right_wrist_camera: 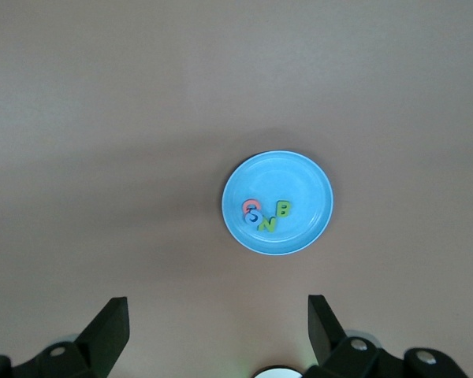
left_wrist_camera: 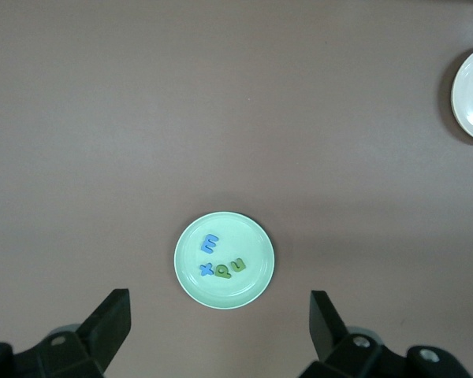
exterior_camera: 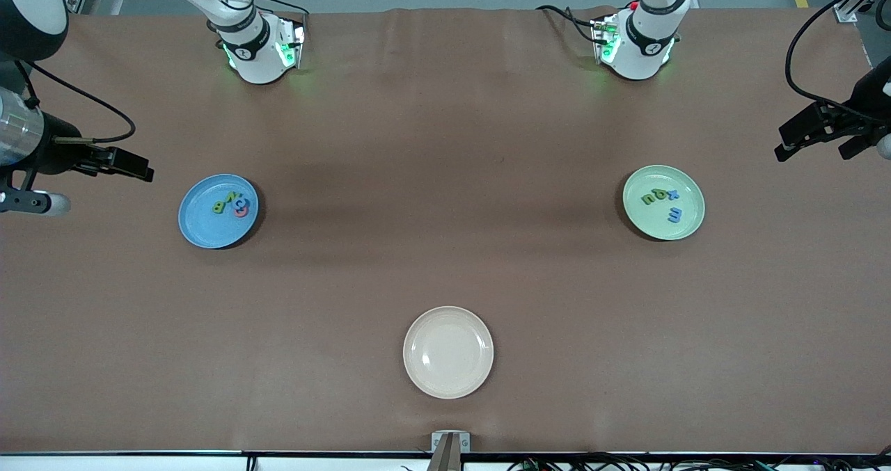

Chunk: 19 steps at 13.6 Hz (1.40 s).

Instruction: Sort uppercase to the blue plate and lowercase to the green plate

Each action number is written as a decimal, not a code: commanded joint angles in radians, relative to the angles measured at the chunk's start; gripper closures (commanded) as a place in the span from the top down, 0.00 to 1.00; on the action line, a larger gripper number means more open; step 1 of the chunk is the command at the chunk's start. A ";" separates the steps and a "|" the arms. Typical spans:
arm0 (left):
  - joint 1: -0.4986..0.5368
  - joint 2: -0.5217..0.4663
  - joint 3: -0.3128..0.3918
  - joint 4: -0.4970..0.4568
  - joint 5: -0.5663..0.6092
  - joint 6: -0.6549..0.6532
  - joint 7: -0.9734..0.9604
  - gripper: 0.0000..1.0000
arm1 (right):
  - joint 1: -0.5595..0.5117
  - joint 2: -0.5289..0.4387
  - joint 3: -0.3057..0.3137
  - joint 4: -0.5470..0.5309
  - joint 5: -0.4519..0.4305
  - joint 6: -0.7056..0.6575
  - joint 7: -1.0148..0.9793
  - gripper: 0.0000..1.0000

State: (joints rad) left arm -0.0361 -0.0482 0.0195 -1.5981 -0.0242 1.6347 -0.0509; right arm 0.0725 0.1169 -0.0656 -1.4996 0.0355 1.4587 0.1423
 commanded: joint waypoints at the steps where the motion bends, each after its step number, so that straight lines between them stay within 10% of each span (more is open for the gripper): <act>1: 0.004 -0.015 -0.001 0.000 -0.013 0.001 0.026 1.00 | -0.022 0.012 0.003 0.036 -0.023 -0.015 -0.017 1.00; 19: 0.004 -0.013 -0.001 -0.003 -0.013 0.001 0.026 1.00 | -0.048 0.027 0.012 0.107 -0.017 -0.035 -0.017 1.00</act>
State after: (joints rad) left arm -0.0361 -0.0482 0.0195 -1.5981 -0.0242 1.6347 -0.0509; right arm 0.0277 0.1398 -0.0641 -1.4196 0.0134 1.4450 0.1385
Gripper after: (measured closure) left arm 0.000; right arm 0.000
